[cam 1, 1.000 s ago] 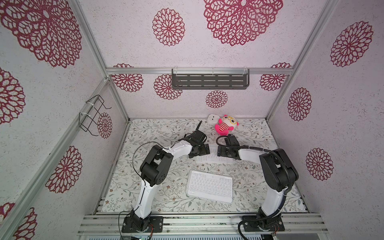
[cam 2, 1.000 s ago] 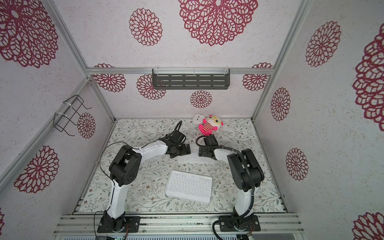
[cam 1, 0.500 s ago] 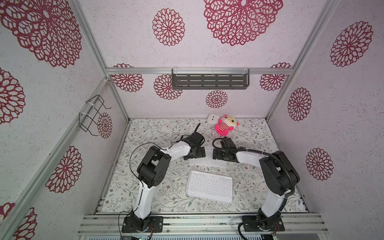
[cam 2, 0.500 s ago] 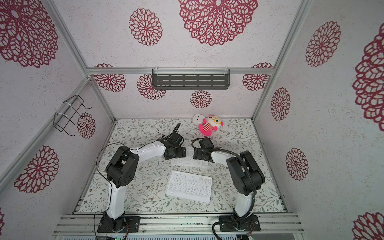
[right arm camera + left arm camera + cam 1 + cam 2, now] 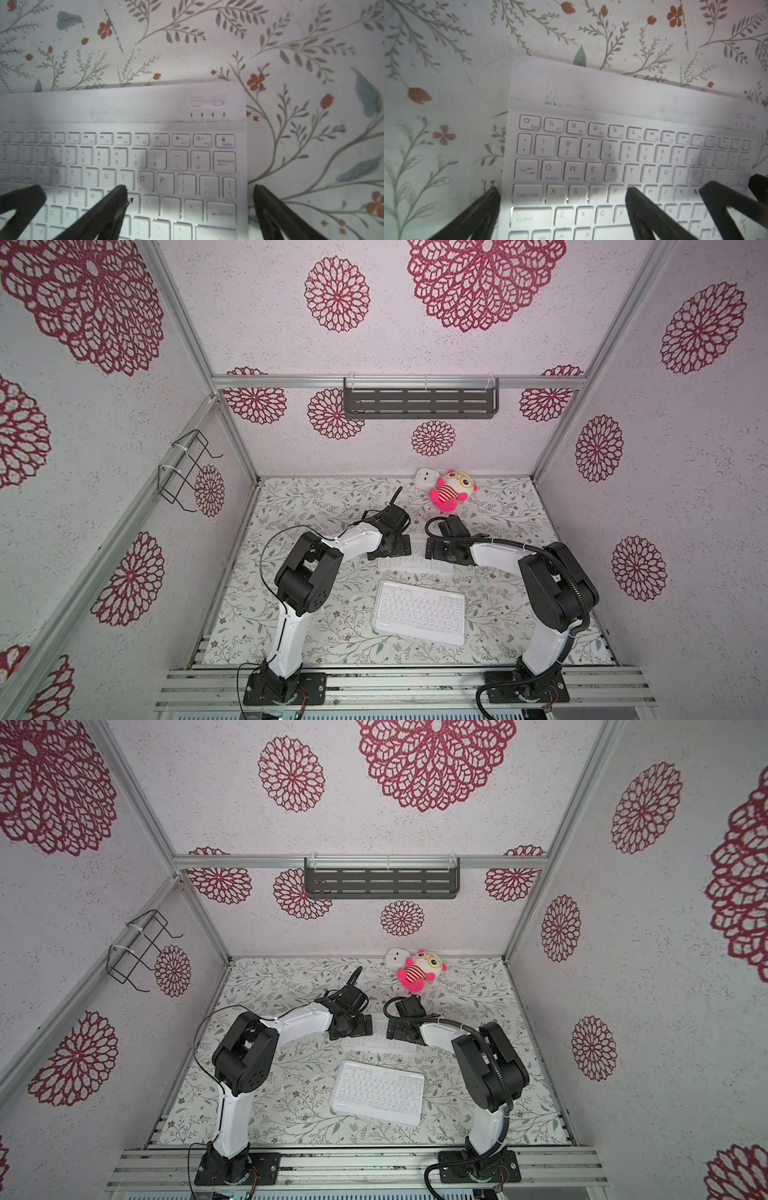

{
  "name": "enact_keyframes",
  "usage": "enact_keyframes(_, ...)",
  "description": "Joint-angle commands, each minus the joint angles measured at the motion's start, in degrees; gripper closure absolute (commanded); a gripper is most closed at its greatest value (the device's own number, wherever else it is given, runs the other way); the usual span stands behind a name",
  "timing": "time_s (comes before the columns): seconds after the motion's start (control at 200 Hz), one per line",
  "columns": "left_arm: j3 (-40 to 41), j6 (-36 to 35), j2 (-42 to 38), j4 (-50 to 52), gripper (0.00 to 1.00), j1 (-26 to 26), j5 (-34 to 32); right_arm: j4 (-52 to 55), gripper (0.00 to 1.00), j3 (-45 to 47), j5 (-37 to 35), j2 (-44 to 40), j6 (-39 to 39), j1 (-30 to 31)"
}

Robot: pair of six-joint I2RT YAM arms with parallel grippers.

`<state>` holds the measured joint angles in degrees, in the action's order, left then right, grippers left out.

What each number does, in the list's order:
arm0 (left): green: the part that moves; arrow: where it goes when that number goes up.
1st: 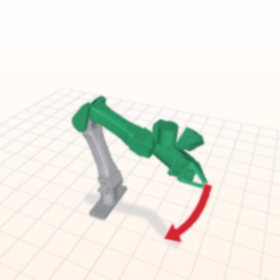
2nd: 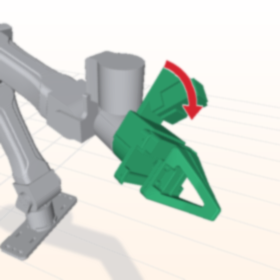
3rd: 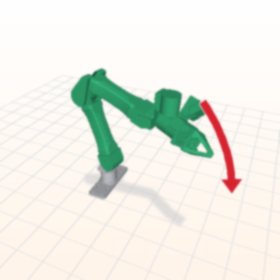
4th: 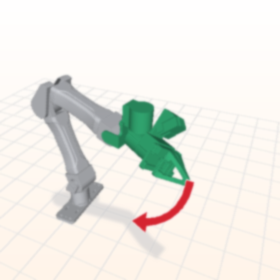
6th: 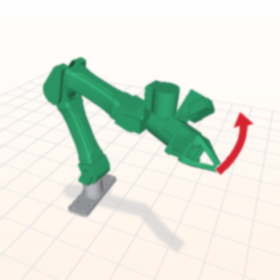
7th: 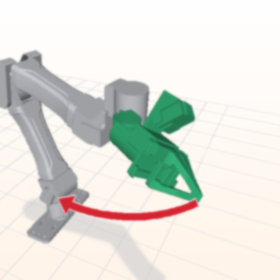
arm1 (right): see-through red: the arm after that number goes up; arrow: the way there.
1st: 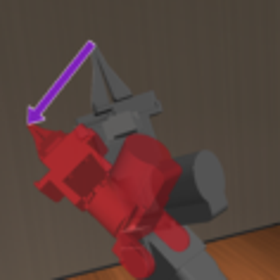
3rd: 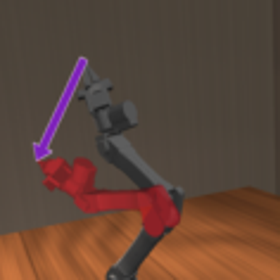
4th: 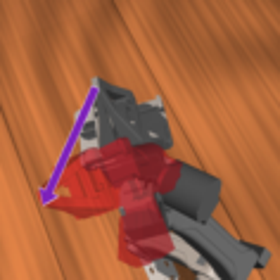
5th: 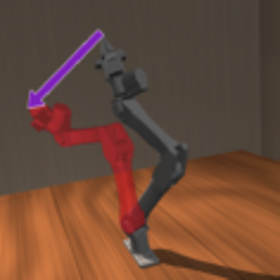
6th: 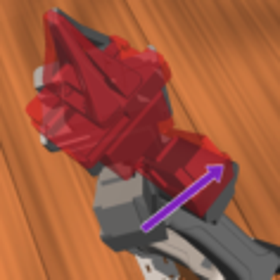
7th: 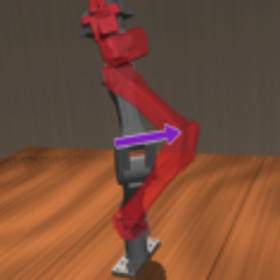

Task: Stack the numeric keypads
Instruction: Move the numeric keypad to the center of the board, then pick up the numeric keypad from the center of the board.

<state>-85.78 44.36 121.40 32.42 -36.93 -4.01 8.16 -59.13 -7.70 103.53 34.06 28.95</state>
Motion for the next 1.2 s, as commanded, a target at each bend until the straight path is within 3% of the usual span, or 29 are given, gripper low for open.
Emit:
enact_keyframes(0.0, 2.51, 1.17, 4.91, 7.78, 0.02, -1.20, 4.26, 3.99, 0.02, -0.81, -1.66, -2.34, 1.38, 0.65)
enact_keyframes(0.19, 1.63, 1.26, 5.64, 7.40, 0.02, -1.67, 5.29, 3.61, 0.02, -1.33, 2.27, 0.18, 1.59, 1.25)
enact_keyframes(0.56, 0.44, 2.00, 6.48, 4.31, 0.02, -2.51, 10.66, 6.12, 0.02, -4.39, 0.65, 4.42, 3.36, 7.96)
enact_keyframes(0.876, 0.70, 2.93, 7.17, 0.60, 0.02, -3.15, 14.96, -13.07, 0.02, 3.27, 18.17, -2.72, 3.28, 7.62)
enact_keyframes(1.196, 0.12, 3.00, 7.22, -1.79, 0.02, -3.35, 17.45, -24.70, 0.02, 9.12, 28.28, -10.06, 5.29, 5.78)
